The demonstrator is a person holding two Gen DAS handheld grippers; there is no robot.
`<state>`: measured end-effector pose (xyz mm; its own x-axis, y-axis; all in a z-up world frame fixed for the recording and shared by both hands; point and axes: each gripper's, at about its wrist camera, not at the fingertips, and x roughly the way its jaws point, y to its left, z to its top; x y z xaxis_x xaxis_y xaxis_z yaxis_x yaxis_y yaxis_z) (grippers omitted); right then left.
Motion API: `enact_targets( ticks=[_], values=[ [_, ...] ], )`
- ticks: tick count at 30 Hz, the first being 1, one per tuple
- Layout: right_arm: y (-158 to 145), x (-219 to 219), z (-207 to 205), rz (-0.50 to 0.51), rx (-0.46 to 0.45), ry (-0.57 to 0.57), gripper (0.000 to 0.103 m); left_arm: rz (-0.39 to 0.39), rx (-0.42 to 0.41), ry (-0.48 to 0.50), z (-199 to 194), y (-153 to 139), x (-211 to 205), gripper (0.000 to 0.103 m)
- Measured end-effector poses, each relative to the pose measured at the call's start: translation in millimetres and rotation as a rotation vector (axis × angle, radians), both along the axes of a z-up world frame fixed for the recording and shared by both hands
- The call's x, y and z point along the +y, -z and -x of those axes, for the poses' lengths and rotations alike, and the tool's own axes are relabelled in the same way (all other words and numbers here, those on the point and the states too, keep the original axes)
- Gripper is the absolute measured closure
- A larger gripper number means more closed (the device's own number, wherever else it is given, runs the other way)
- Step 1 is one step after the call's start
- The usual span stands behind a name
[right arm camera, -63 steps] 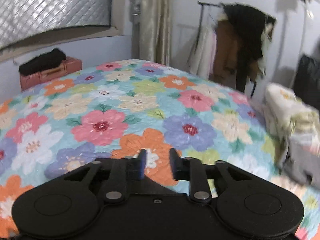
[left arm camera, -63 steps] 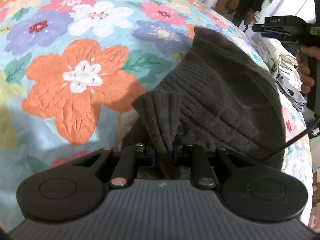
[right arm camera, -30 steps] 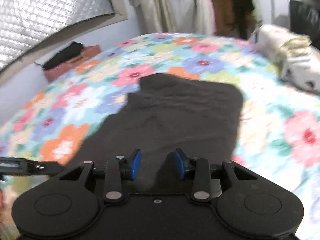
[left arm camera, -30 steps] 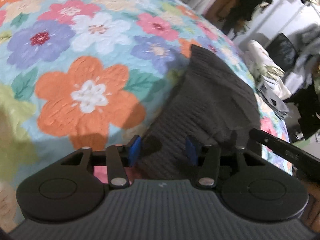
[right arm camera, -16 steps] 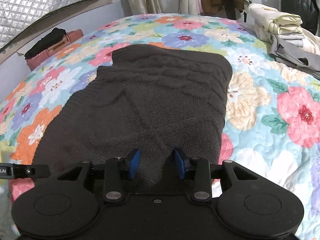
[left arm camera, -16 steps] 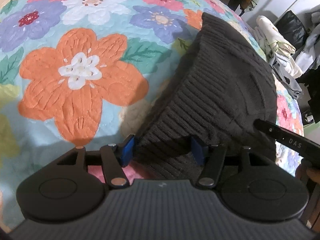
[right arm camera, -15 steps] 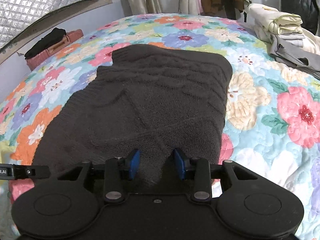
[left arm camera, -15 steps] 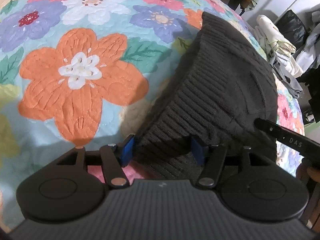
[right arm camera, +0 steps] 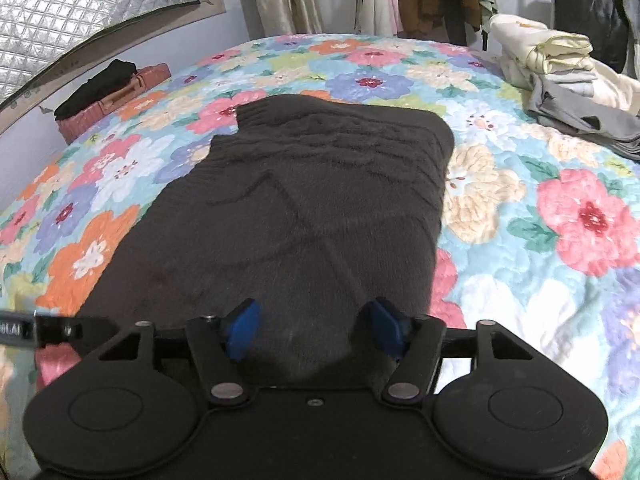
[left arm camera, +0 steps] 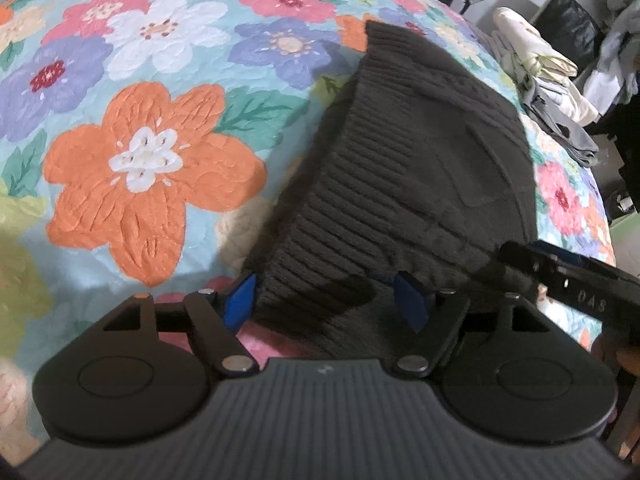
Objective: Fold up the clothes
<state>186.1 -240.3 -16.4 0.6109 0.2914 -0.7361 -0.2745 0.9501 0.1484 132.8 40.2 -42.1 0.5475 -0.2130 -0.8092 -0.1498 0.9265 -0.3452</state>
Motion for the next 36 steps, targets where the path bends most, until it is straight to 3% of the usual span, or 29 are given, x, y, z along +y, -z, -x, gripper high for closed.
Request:
enact_targets(
  ticks=[19,29,36],
  values=[
    [-25,-25,45,-0.046,-0.027,0.026,0.032,-0.131,-0.047,0.118,32,-33,-46,0.019],
    [-20,-21,51,-0.056,0.015,0.007,0.032,-0.178,-0.042,0.156,38,-33,-60,0.016],
    [-34,-21,62,-0.015,0.052,0.051,0.032,-0.173,-0.031,0.183,41,-36,-67,0.013]
  ],
)
